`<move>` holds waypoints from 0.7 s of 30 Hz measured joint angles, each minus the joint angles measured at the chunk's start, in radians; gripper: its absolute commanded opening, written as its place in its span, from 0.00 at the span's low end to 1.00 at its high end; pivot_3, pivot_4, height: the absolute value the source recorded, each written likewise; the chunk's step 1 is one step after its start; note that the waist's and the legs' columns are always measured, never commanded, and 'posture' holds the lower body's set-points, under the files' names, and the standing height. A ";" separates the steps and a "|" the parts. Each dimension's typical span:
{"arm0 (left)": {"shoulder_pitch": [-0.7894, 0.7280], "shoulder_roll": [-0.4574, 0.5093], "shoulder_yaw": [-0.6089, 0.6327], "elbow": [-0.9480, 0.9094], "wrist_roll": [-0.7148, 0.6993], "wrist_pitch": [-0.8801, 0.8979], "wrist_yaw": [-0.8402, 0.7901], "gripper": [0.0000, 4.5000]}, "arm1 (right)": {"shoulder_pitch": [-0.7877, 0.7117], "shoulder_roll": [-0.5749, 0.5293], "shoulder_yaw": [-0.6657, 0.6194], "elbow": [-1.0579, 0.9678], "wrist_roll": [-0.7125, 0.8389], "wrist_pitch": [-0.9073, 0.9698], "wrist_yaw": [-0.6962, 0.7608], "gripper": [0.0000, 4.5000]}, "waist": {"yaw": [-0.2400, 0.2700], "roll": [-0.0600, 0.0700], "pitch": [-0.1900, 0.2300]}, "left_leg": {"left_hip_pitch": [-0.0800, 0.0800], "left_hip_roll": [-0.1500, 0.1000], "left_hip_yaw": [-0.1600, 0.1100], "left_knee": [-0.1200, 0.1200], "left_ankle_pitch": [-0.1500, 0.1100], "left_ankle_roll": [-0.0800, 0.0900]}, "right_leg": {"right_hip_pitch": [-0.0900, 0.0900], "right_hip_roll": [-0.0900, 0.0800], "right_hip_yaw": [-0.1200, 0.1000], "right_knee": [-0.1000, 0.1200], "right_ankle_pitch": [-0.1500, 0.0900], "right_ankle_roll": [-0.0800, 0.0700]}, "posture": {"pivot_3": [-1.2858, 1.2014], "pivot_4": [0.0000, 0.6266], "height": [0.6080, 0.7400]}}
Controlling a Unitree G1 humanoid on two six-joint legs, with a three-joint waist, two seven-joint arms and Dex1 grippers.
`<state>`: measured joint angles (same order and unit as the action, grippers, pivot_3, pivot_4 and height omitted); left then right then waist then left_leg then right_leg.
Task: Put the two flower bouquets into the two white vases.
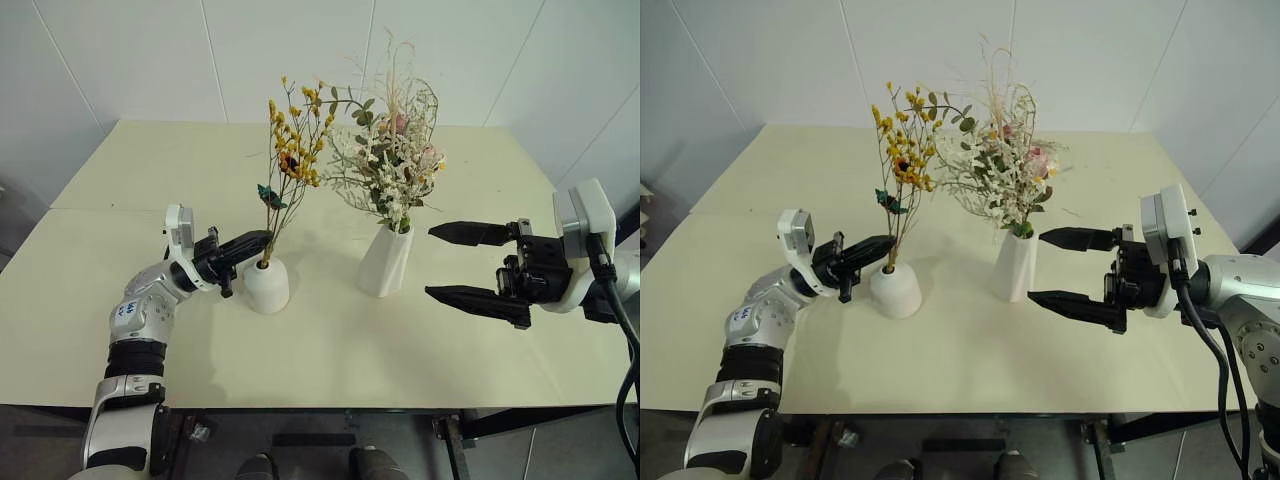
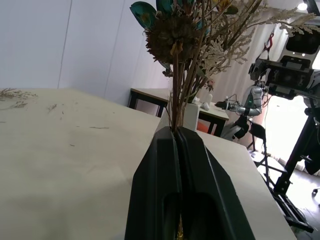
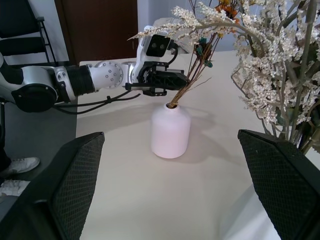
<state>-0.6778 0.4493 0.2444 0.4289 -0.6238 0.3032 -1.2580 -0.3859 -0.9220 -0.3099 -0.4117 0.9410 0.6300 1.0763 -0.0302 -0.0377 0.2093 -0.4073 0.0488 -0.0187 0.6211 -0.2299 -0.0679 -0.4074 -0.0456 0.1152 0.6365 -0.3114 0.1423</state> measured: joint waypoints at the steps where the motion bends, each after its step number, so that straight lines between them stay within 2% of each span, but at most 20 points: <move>1: 0.009 0.013 0.000 -0.026 -0.008 0.030 0.001 0.22 | 0.001 0.000 0.000 0.000 0.000 0.000 0.000 1.00 | -0.001 0.000 0.000 | 0.000 0.000 0.000 0.000 0.000 0.000 | 0.000 0.000 0.000 0.000 0.000 0.000 | 0.52 0.24 1.00; 4: 0.024 0.045 0.001 -0.080 -0.038 0.120 0.001 0.42 | 0.001 0.000 -0.001 0.000 0.000 0.000 0.000 1.00 | -0.002 0.000 0.000 | 0.000 0.000 0.000 -0.001 0.000 0.000 | 0.000 0.000 0.000 0.000 0.000 0.000 | 0.52 0.24 1.00; 7: 0.036 0.050 0.002 -0.122 -0.049 0.142 0.002 0.62 | 0.001 0.000 -0.001 0.000 -0.001 0.000 0.000 1.00 | 0.000 0.000 0.000 | 0.000 0.000 0.000 0.000 0.000 0.000 | 0.000 0.000 0.000 0.000 0.000 0.000 | 0.52 0.24 1.00; 12: 0.059 0.136 0.015 -0.155 -0.056 0.145 -0.032 0.97 | 0.001 -0.003 -0.001 0.003 -0.014 -0.001 0.003 1.00 | -0.005 0.000 0.000 | 0.000 0.000 0.000 -0.001 0.000 0.000 | -0.001 0.000 0.000 0.000 -0.001 -0.001 | 0.52 0.24 1.00; 21: 0.066 0.309 0.032 -0.124 -0.015 0.067 -0.087 1.00 | -0.022 -0.011 0.000 0.040 -0.045 -0.015 0.043 1.00 | -0.003 0.000 0.000 | 0.000 0.000 0.001 -0.002 0.000 0.000 | -0.001 0.000 0.000 -0.001 -0.001 -0.002 | 0.52 0.24 1.00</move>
<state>-0.6117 0.7582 0.2768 0.3047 -0.6385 0.3702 -1.3454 -0.4081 -0.9332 -0.3102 -0.3712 0.8957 0.6153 1.1190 -0.0333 -0.0376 0.2093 -0.4070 0.0491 -0.0181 0.6188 -0.2300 -0.0679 -0.4082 -0.0459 0.1153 0.6353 -0.3123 0.1405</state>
